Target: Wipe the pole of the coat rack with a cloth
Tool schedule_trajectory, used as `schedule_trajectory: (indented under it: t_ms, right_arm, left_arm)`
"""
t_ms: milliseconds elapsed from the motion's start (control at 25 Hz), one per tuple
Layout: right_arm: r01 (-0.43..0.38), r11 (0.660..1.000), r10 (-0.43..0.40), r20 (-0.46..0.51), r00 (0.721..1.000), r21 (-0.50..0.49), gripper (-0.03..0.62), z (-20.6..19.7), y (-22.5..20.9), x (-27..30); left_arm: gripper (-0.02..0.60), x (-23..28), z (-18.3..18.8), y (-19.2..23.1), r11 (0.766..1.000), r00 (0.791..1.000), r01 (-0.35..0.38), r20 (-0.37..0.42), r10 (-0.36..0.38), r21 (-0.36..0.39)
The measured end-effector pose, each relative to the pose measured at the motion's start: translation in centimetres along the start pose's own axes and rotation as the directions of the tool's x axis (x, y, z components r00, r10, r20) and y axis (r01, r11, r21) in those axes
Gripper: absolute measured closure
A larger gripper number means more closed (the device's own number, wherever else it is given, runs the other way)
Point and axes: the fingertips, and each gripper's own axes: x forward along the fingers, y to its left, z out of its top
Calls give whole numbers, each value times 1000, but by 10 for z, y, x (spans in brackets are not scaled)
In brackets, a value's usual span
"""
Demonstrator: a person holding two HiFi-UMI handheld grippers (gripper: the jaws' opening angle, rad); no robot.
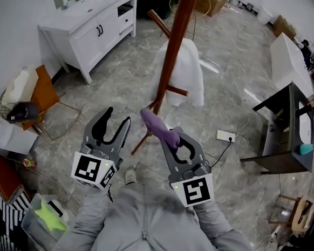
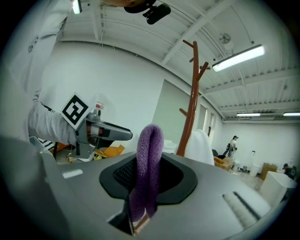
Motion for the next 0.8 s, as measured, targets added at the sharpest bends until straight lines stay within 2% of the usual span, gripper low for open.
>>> schedule_trajectory:
  t_ms: [240,400,560,800]
  right_arm:
    - [127,991,-125,33,992,-33,513,25,-44,0]
    - [227,974,-227,53,972,21,513,26,-73,13]
    - [308,940,-312,3,950,147,513,-4,-97,38]
    - [350,900,-326,-132,936,258,513,-53,-109,75]
  left_arm:
    - [344,-2,-2,6,1000,1000,-6,4,6,-7]
    - [345,-1,-5,11,1000,1000,-7,3,7,-16]
    - [344,0,-7,17,1000,1000,-3,-1,3,-17]
    - [345,-1,-15,31,999,1000,-11,-14,11,-34]
